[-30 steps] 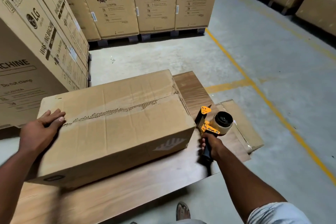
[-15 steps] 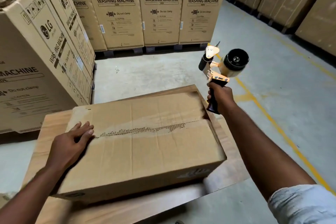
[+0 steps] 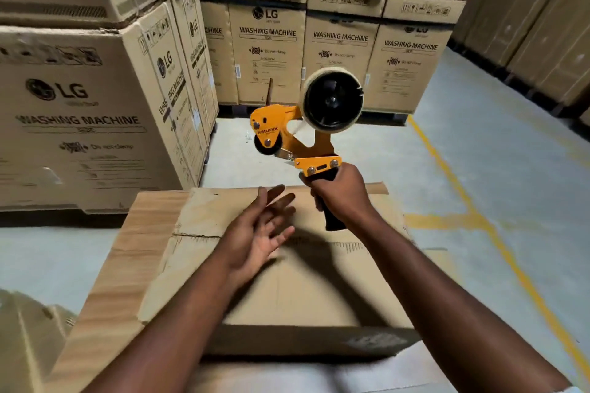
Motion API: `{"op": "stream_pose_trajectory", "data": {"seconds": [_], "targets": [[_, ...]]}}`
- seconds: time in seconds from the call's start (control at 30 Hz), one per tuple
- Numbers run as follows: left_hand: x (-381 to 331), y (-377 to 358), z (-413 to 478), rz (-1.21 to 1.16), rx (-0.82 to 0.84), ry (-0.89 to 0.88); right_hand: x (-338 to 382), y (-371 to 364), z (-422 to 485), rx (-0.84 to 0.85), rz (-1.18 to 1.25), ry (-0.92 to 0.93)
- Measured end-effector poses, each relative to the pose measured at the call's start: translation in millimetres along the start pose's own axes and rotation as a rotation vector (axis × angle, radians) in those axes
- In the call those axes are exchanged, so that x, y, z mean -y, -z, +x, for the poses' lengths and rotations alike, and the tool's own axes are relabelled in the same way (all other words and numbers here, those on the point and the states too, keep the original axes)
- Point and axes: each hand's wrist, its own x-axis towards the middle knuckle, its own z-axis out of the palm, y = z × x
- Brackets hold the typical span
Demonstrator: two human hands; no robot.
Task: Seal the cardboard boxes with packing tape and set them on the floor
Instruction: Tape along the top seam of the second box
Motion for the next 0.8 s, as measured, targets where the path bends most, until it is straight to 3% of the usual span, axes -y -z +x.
{"op": "stream_pose_trajectory", "data": {"seconds": [0.13,0.23,0.6,0.8], "targets": [[-13,-1,-3,-0.283,-0.022,-0.123,16,-25,-20,0.12,0.042,0.013],[-12,10,-7,-0.351,-0.002,-0.169,17,-34,-25,0.162,0.066,0.018],[-26,46,-19,-0.399,0.057,-0.108,2,-49,-34,0.28,0.157,0.014],[-44,86,-37,-0.262,0.066,0.033,-4,-46,-33,0.296,0.005,0.108]]}}
